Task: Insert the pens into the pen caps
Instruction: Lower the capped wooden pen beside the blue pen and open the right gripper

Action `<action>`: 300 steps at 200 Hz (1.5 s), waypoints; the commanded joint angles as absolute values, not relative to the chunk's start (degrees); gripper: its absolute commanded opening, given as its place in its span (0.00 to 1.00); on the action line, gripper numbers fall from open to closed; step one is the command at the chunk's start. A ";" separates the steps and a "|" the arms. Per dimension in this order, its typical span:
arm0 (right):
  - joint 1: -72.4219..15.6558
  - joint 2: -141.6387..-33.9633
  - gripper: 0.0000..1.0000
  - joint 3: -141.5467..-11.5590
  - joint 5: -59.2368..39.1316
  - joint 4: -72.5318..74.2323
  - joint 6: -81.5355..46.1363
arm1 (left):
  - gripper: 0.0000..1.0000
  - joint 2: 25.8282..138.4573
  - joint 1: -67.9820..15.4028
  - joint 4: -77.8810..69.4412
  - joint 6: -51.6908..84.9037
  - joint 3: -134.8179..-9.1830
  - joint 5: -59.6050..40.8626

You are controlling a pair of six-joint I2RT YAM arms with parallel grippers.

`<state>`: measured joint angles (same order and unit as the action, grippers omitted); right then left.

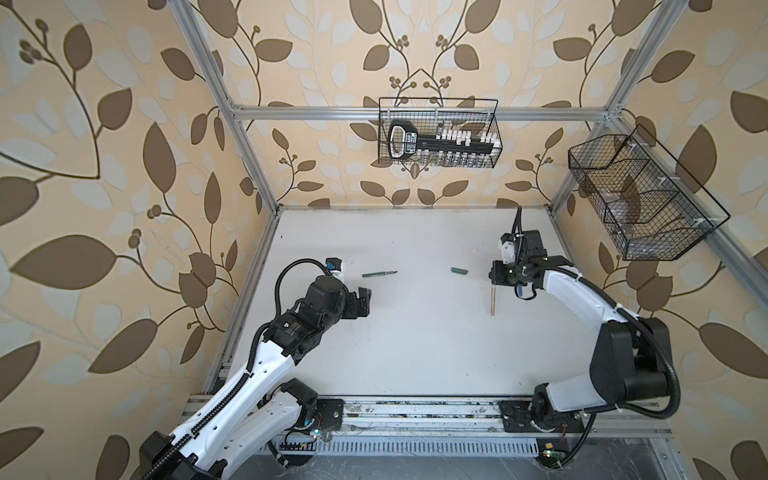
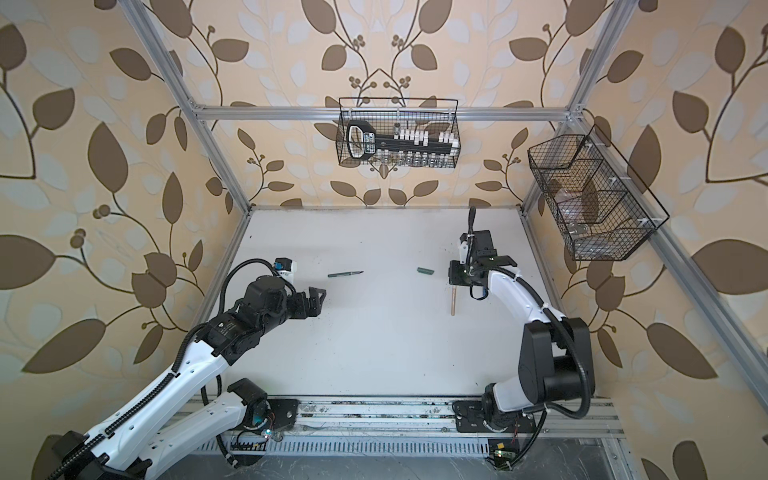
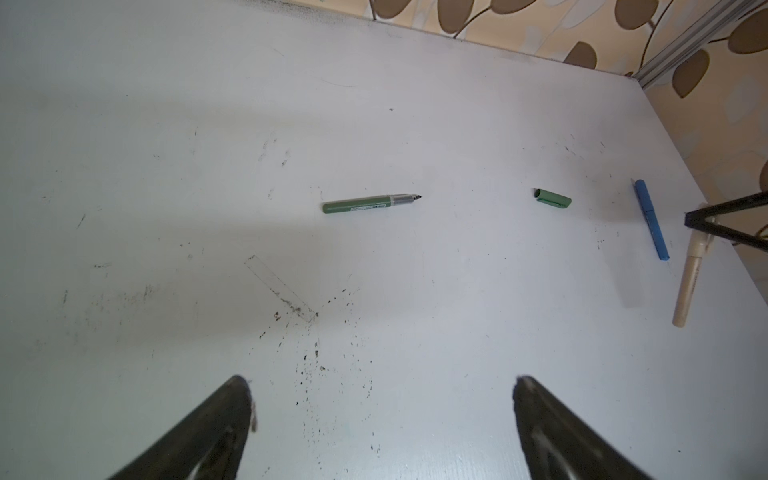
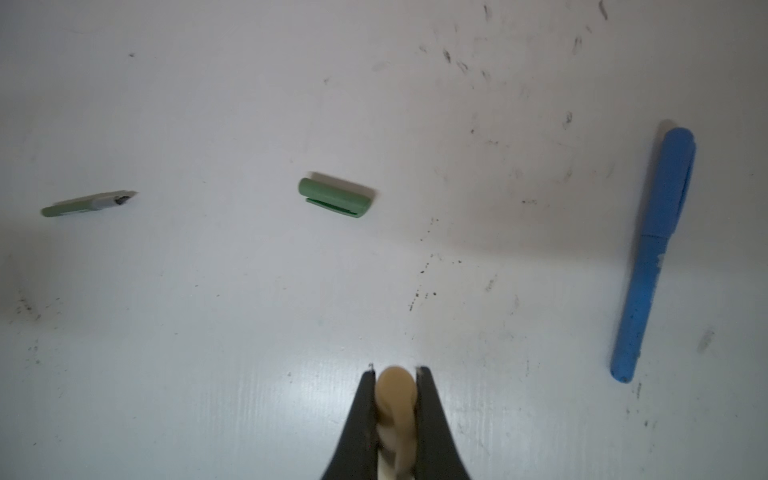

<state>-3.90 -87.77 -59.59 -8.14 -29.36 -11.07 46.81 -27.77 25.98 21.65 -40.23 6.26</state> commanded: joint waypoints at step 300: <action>0.89 -113.89 0.43 -81.23 1.91 -30.97 -8.85 | 0.99 45.24 -27.93 33.08 21.46 -45.60 10.92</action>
